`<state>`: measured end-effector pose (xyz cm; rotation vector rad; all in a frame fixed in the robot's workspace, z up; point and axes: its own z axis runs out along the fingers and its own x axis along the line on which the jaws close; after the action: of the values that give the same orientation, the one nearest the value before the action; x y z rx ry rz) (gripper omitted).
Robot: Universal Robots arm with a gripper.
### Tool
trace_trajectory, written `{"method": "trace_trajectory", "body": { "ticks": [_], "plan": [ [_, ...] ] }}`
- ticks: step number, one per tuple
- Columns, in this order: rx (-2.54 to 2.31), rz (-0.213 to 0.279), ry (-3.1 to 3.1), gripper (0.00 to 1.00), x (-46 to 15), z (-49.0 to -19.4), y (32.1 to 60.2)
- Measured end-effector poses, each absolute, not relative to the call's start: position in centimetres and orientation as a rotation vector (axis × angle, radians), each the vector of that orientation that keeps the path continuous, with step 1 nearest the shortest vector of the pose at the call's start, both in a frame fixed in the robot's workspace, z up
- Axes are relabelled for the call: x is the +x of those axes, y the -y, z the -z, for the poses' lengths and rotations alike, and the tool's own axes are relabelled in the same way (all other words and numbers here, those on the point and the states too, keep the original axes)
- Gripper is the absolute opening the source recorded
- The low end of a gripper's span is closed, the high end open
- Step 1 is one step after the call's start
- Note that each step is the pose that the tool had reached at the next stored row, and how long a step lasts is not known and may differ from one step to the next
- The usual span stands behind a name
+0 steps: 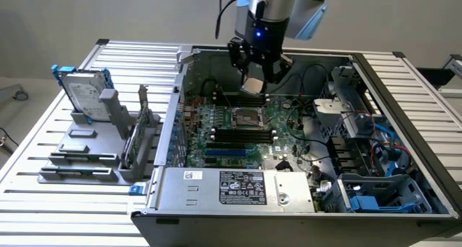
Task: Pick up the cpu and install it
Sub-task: 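Place the cpu into insertion slot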
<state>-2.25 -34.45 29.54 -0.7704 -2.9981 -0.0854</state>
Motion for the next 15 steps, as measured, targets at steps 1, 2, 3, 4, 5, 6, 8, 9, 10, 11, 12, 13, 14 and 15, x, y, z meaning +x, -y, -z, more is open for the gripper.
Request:
{"method": "trace_trajectory", "body": {
  "ticks": [1, 2, 3, 4, 5, 6, 8, 9, 10, 11, 12, 13, 14, 15],
  "plan": [
    [-0.797, 0.086, 2.992, 0.55, -2.25, -29.52, 34.45],
    [-0.824, 0.087, 2.985, 0.55, -2.25, -29.50, 34.45],
    [-0.851, 0.088, 2.978, 0.55, -2.25, -29.48, 34.45],
    [-0.876, 0.088, 2.971, 0.55, -2.25, -29.47, 34.45],
    [-0.902, 0.089, 2.964, 0.55, -2.25, -29.46, 34.45],
    [-0.928, 0.090, 2.956, 0.55, -2.25, -29.46, 34.45],
    [-0.982, 0.091, 2.940, 0.55, -2.25, -29.44, 34.45],
    [-1.008, 0.091, 2.932, 0.55, -2.25, -29.44, 34.45],
    [-1.034, 0.092, 2.923, 0.55, -2.25, -29.43, 34.45],
    [-1.060, 0.092, 2.914, 0.55, -2.25, -29.42, 34.45],
    [-1.087, 0.093, 2.905, 0.55, -2.25, -29.40, 34.46],
    [-1.113, 0.093, 2.895, 0.55, -2.25, -29.37, 34.46],
    [-1.140, 0.094, 2.886, 0.55, -2.25, -29.33, 34.45],
    [-1.166, 0.095, 2.876, 0.55, -2.25, -29.29, 34.45]
  ]
}}
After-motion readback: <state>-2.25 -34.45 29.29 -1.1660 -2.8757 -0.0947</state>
